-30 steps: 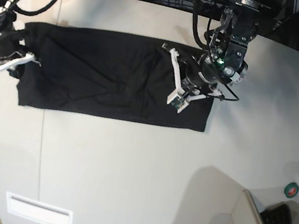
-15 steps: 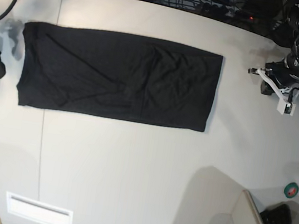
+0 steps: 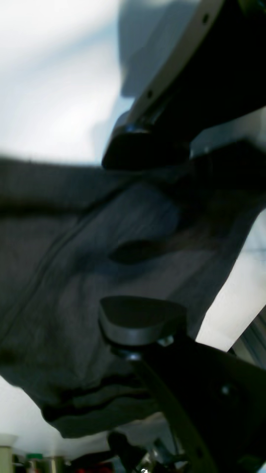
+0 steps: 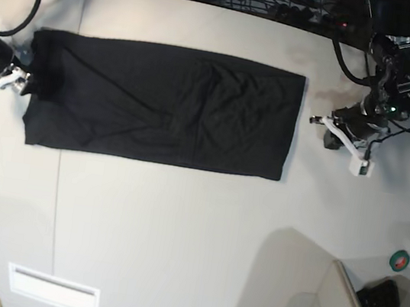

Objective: Layout the t-shirt on the table in an organized manner, then fold the t-shirt properly
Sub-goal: 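Release the strip with both grippers and raise them, then grasp both short ends of the black strip with both grippers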

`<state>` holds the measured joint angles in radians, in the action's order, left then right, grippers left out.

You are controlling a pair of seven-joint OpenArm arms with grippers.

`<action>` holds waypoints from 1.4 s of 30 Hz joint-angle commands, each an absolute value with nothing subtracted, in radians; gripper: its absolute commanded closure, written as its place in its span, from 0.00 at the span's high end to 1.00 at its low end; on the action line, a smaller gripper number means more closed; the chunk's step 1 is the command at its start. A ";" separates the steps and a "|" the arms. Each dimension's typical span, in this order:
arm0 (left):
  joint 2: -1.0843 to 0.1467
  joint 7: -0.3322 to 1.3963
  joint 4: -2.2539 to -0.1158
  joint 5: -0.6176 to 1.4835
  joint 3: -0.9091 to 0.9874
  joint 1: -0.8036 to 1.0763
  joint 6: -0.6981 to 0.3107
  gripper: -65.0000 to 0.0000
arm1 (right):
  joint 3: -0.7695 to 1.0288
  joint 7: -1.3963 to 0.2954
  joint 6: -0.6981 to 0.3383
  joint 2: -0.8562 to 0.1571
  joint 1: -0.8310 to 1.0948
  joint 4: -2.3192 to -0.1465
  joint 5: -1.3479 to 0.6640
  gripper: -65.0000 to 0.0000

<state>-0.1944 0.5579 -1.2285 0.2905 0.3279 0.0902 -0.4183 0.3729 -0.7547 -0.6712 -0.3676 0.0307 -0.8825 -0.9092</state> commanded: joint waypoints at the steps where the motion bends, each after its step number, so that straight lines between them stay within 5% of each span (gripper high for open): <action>1: -0.205 0.535 -1.236 0.300 0.306 0.079 -0.423 0.00 | 0.364 -0.762 -0.680 -0.372 0.025 -0.892 -0.909 0.76; 13: -0.197 0.450 -1.124 0.302 0.168 0.044 -0.421 0.00 | 0.268 -0.720 -0.674 -0.349 0.021 -0.885 -0.909 0.74; 19: -0.176 0.450 -1.122 0.302 0.143 0.024 -0.421 0.00 | 0.268 -0.691 -0.671 -0.354 0.018 -0.883 -0.908 0.38; 23: -0.163 0.450 -1.121 0.302 0.137 0.012 -0.421 0.00 | 0.271 -0.691 -0.638 -0.357 -0.001 -0.881 -0.908 0.01; 32: -0.111 0.450 -1.121 0.213 0.074 0.004 -0.421 0.00 | 0.263 -0.693 -0.378 -0.360 0.031 -1.058 -0.905 0.00; 42: -0.008 0.456 -1.044 0.174 0.058 -0.062 -0.421 0.00 | 0.171 -0.700 -0.139 -0.325 0.113 -1.437 -0.656 0.00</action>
<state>-0.0128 0.4229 -1.0428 0.1913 0.0601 -0.0593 -0.4255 0.1650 -0.7105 -0.1364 -0.3069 0.1181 -1.4166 -0.6540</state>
